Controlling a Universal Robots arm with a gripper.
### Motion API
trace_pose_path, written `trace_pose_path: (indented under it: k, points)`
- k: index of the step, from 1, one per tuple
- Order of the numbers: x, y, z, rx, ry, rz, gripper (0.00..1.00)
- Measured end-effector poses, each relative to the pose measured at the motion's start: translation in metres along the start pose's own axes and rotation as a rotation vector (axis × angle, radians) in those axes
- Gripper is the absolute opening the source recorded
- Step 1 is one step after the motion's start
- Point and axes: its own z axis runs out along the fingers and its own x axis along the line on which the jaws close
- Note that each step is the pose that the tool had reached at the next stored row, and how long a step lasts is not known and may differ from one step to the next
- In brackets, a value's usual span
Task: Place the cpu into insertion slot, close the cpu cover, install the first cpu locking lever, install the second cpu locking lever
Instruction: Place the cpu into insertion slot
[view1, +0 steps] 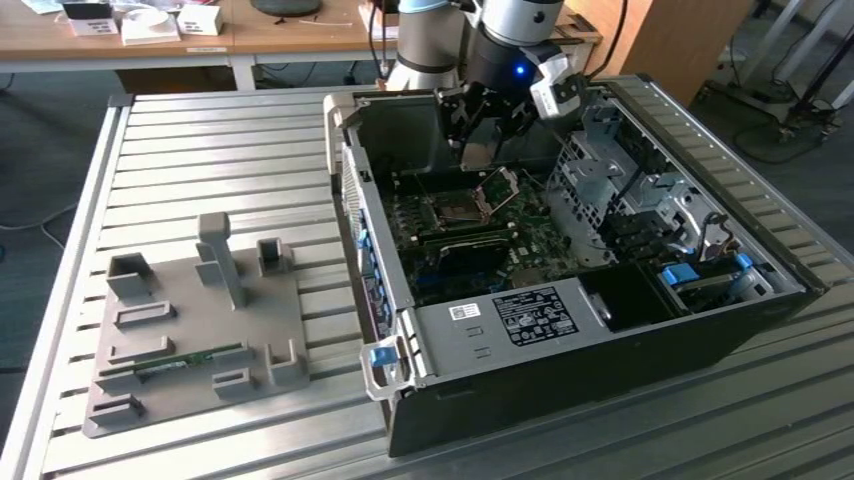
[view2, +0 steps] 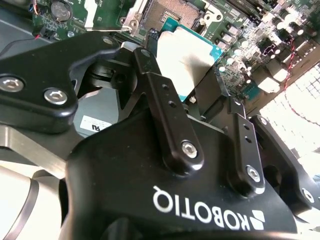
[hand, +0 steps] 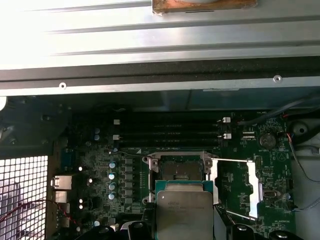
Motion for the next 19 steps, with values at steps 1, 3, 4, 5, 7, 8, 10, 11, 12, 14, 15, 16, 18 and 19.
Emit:
trace_pose_path:
  k: [1,3,4,5,7,8,10,11,12,14,15,16,18,19]
  points:
    - [0.0,0.0,0.0003,-0.0002,-0.0001,0.0,0.54]
    - [0.0,-0.0002,0.0021,-0.0003,-0.0001,0.0,0.54]
    - [-0.0001,-0.0002,0.0028,-0.0001,0.0,0.0,0.54]
    - [0.0,-0.0003,0.0029,0.0,0.0001,0.0,0.54]
    - [-0.0001,-0.0003,0.0029,0.0002,0.0001,0.0,0.54]
    - [-0.0001,-0.0003,0.0032,0.0,0.0,0.0,0.54]
    - [-0.0001,-0.0003,0.0035,0.0,0.0,0.0,0.54]
    - [-0.0001,-0.0003,0.0035,-0.0001,0.0,0.0,0.54]
    - [-0.0001,-0.0003,0.0035,0.0,0.0,0.0,0.54]
    - [-0.0001,-0.0003,0.0042,-0.0005,-0.0002,0.0,0.54]
    - [-0.0001,-0.0004,0.0047,-0.0004,-0.0002,0.0,0.54]
    - [-0.0001,-0.0005,0.005,-0.0001,0.0,0.0,0.54]
    - [-0.0001,-0.0005,0.0052,0.0,0.0001,0.0,0.54]
    - [-0.0001,-0.0005,0.0052,0.0001,0.0001,0.0,0.54]
